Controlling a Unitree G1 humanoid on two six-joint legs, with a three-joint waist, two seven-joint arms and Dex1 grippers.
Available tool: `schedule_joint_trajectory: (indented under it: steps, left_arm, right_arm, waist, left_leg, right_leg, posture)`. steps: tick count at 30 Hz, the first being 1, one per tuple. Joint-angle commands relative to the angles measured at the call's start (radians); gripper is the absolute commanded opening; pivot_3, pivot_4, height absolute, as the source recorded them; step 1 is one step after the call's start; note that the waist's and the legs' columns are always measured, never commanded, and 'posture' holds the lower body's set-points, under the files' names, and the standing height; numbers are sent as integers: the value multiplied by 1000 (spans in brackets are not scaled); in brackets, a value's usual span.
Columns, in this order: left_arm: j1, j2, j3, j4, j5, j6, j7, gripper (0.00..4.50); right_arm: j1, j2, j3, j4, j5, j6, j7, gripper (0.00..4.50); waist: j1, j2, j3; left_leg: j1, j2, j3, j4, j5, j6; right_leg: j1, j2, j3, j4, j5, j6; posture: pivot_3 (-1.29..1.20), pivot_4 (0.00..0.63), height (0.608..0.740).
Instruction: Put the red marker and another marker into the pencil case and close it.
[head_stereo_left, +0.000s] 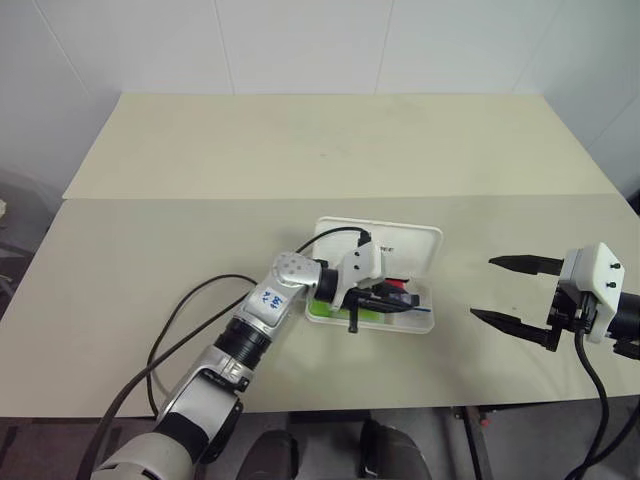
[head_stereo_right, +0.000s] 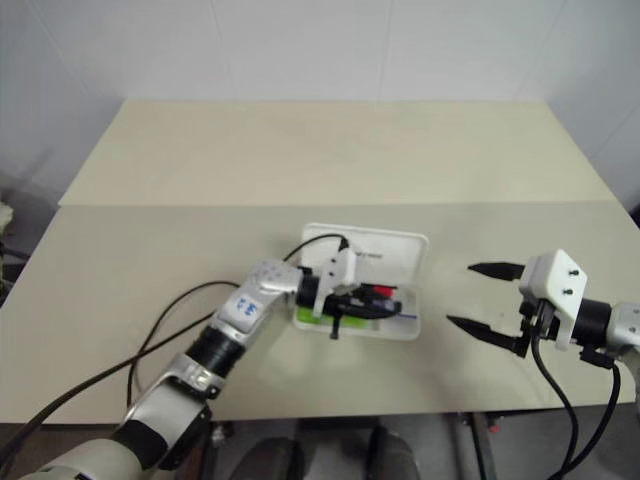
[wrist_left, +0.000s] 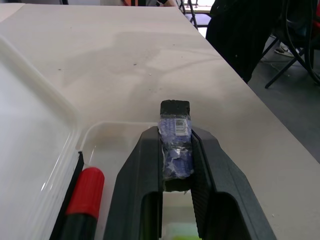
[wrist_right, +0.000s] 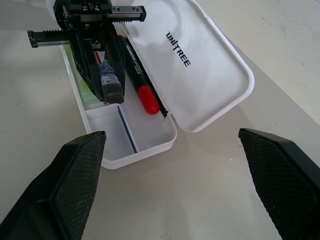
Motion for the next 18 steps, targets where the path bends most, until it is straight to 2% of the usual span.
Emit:
schedule_joint_trajectory:
  steps: [1,15,18]
  left_arm:
    - [-17,-11,5,1,4,-19,-5,405]
    - [-18,-14,8,7,7,-23,-8,405]
    - [-26,-81,-50,97,48,-49,0,405]
  right_arm:
    - [0,0,-12,-32,15,-5,-6,4500]
    - [0,0,-12,-32,16,-5,-6,4500]
    - [31,32,-28,-60,12,-20,-33,4500]
  waist:
    - [2,0,0]
    - [2,0,0]
    - [7,0,0]
  left_leg:
    - [0,0,0,0,0,0]
    - [0,0,0,0,0,0]
    - [0,0,0,0,0,0]
  right_leg:
    - [0,0,0,0,0,0]
    - [0,0,0,0,0,0]
    - [0,0,0,0,0,0]
  posture:
    - [0,150,740]
    - [0,150,740]
    - [0,150,740]
